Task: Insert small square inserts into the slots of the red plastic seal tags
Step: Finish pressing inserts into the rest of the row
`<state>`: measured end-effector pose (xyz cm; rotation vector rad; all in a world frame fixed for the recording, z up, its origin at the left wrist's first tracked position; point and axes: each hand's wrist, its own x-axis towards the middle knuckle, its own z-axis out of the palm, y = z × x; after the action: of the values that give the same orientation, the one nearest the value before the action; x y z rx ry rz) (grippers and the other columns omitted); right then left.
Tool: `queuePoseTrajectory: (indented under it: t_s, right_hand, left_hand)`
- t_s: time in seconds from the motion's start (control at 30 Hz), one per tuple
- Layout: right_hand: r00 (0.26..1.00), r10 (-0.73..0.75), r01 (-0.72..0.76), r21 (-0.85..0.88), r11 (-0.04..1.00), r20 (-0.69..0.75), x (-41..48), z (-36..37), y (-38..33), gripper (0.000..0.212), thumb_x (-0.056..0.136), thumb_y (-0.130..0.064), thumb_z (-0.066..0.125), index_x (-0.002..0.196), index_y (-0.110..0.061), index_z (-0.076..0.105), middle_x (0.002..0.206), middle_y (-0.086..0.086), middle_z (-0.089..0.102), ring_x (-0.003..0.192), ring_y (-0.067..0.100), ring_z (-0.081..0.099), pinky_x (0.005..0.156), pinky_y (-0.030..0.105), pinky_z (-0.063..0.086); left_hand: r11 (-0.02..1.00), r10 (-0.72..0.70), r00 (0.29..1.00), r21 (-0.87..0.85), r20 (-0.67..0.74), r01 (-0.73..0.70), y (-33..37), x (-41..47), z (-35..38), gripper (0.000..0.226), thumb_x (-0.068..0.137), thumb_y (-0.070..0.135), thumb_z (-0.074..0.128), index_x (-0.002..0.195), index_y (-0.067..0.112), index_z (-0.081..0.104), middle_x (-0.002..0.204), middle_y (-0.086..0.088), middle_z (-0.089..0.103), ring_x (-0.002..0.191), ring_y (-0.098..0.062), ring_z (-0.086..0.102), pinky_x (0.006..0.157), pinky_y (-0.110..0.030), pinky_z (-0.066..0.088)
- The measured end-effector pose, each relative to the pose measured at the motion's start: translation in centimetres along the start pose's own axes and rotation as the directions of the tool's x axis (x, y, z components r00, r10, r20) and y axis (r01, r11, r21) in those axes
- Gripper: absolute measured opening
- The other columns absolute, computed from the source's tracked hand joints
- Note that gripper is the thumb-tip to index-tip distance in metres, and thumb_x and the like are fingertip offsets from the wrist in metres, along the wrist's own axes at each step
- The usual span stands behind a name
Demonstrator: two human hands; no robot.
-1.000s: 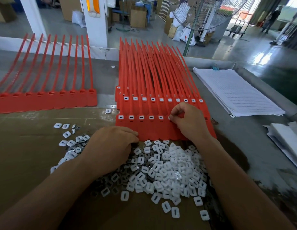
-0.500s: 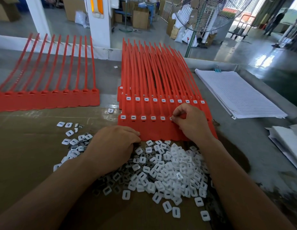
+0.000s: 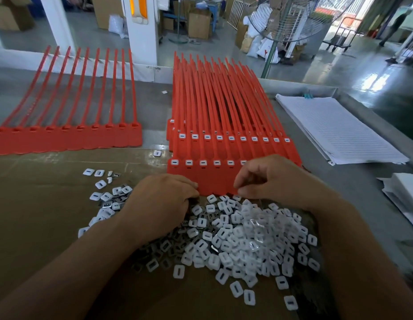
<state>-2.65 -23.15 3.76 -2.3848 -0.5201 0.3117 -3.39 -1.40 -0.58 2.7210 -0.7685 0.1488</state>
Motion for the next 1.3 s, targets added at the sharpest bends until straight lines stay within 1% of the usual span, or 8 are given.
queuePoseTrajectory:
  t_s: [0.13, 0.33, 0.5, 0.73, 0.93, 1.07, 1.17, 1.3]
  right_hand:
    - [0.964, -0.024, 0.052, -0.102, 0.993, 0.264, -0.2, 0.5, -1.3, 0.016, 0.076, -0.021, 0.072, 0.078, -0.035, 0.063, 0.073, -0.031, 0.058, 0.065, -0.014, 0.053, 0.06, 0.002, 0.039]
    - [0.921, 0.048, 0.047, -0.233, 0.971, 0.387, -0.5, 0.9, -1.8, 0.017, 0.072, -0.027, 0.076, 0.08, -0.032, 0.063, 0.076, -0.016, 0.056, 0.071, -0.015, 0.05, 0.061, 0.002, 0.038]
    - [0.912, 0.071, 0.044, -0.269, 0.962, 0.404, -0.3, 1.5, -2.0, 0.023, 0.074, -0.023, 0.075, 0.075, -0.035, 0.055, 0.082, -0.016, 0.057, 0.074, -0.003, 0.054, 0.063, 0.012, 0.043]
    - [0.913, 0.049, 0.046, -0.221, 0.974, 0.404, -0.5, 1.4, -1.9, 0.023, 0.074, -0.019, 0.075, 0.072, -0.032, 0.056, 0.075, -0.017, 0.056, 0.069, -0.014, 0.051, 0.061, 0.004, 0.043]
    - [0.901, 0.026, 0.067, -0.199, 0.978, 0.432, -0.4, 1.5, -1.8, 0.014, 0.077, -0.016, 0.072, 0.084, -0.027, 0.066, 0.073, -0.02, 0.059, 0.07, -0.013, 0.053, 0.063, 0.005, 0.043]
    - [0.952, -0.027, 0.05, -0.069, 0.996, 0.304, -0.6, 0.5, -1.5, 0.02, 0.079, -0.014, 0.068, 0.075, -0.032, 0.059, 0.073, -0.029, 0.06, 0.066, -0.012, 0.057, 0.062, 0.003, 0.042]
    - [0.998, -0.017, 0.008, 0.137, 0.99, 0.067, -0.9, -0.3, -0.5, 0.016, 0.08, -0.015, 0.066, 0.077, -0.03, 0.061, 0.074, -0.018, 0.067, 0.064, -0.004, 0.062, 0.061, 0.007, 0.045]
    - [0.975, 0.128, -0.05, 0.378, 0.924, -0.184, -0.3, -0.9, 1.1, 0.017, 0.081, -0.004, 0.064, 0.083, -0.021, 0.066, 0.072, -0.004, 0.071, 0.062, 0.008, 0.066, 0.054, 0.013, 0.047]
  left_hand:
    - [1.0, -0.002, 1.0, 0.011, 0.0, 0.002, 0.0, 0.0, 0.1, 0.037, 0.089, 0.02, 0.041, 0.117, 0.035, 0.059, 0.127, 0.025, 0.051, 0.116, 0.007, 0.044, 0.095, -0.014, 0.029]
    - [1.0, -0.009, 1.0, 0.014, 0.002, 0.009, 0.1, 0.1, -0.1, 0.037, 0.088, 0.018, 0.044, 0.116, 0.034, 0.061, 0.126, 0.023, 0.052, 0.116, 0.006, 0.045, 0.095, -0.012, 0.028]
    - [1.0, -0.009, 1.0, 0.021, 0.001, 0.009, 0.2, 0.1, 0.0, 0.036, 0.089, 0.019, 0.043, 0.116, 0.035, 0.06, 0.127, 0.025, 0.051, 0.116, 0.006, 0.044, 0.094, -0.011, 0.028]
    - [1.0, -0.003, 1.0, 0.019, 0.006, 0.003, 0.3, 0.0, 0.0, 0.037, 0.089, 0.019, 0.042, 0.118, 0.035, 0.059, 0.127, 0.025, 0.05, 0.116, 0.007, 0.045, 0.092, -0.011, 0.028]
    - [1.0, -0.009, 1.0, 0.007, 0.003, 0.009, 0.3, -0.1, -0.1, 0.037, 0.089, 0.018, 0.042, 0.116, 0.034, 0.061, 0.127, 0.024, 0.051, 0.116, 0.005, 0.046, 0.096, -0.015, 0.032]
    - [1.0, 0.001, 1.0, 0.012, 0.015, -0.001, 0.2, 0.0, -0.1, 0.038, 0.089, 0.019, 0.041, 0.118, 0.035, 0.059, 0.128, 0.025, 0.05, 0.117, 0.007, 0.044, 0.095, -0.012, 0.028]
    - [1.0, -0.006, 1.0, 0.008, 0.024, 0.006, 0.3, 0.0, -0.2, 0.038, 0.091, 0.019, 0.039, 0.12, 0.036, 0.057, 0.13, 0.025, 0.048, 0.118, 0.007, 0.042, 0.098, -0.013, 0.028]
    - [1.0, 0.002, 1.0, 0.011, 0.021, -0.002, 0.4, 0.0, -0.2, 0.038, 0.091, 0.02, 0.037, 0.121, 0.037, 0.056, 0.13, 0.026, 0.047, 0.118, 0.008, 0.042, 0.098, -0.013, 0.028]
